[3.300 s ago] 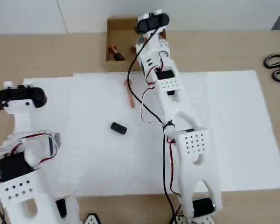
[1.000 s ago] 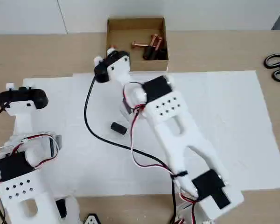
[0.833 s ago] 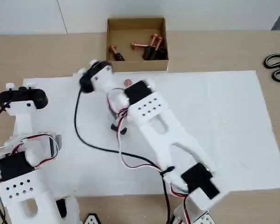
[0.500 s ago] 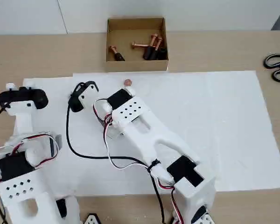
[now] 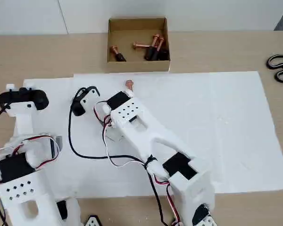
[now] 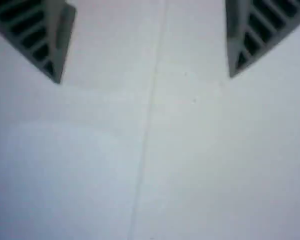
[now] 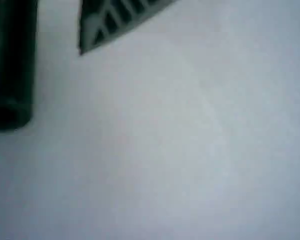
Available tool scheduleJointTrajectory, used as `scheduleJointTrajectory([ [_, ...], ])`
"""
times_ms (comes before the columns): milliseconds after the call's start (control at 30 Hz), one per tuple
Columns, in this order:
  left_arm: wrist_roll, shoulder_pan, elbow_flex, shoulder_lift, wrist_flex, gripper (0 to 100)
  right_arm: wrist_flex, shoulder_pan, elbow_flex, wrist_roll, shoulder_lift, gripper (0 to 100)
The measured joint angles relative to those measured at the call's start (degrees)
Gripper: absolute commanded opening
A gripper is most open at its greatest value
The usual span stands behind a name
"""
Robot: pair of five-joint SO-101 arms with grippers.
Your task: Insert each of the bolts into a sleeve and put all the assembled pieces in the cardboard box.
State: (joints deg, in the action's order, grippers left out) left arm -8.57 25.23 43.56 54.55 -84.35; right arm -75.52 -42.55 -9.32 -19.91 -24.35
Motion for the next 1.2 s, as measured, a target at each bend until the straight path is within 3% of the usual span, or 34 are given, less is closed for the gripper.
scheduleJointTrajectory([
  [367, 0.0, 0.0, 0.0, 0.0, 0.0, 20, -0.09, 0.0, -4.66, 0.0, -6.77, 14.1],
  [467, 0.0, 0.0, 0.0, 0.0, 0.0, 20, -0.09, 0.18, -4.84, 0.0, -7.03, 6.1],
  [533, 0.0, 0.0, 0.0, 0.0, 0.0, 20, -0.09, 1.05, -5.36, 0.0, -7.03, 0.0],
  [800, 0.0, -0.09, -4.48, -0.62, 0.0, 20, -6.07, 7.56, -6.68, 0.97, -0.62, 0.4],
  [967, 0.97, -5.54, -13.98, -8.18, 0.0, 20, -9.67, 10.9, -6.68, 0.97, 8.97, 0.4],
  [1200, 9.41, -18.73, -36.31, -34.29, -1.93, 20, -12.31, 16.88, -6.68, 4.22, 18.81, 0.4],
])
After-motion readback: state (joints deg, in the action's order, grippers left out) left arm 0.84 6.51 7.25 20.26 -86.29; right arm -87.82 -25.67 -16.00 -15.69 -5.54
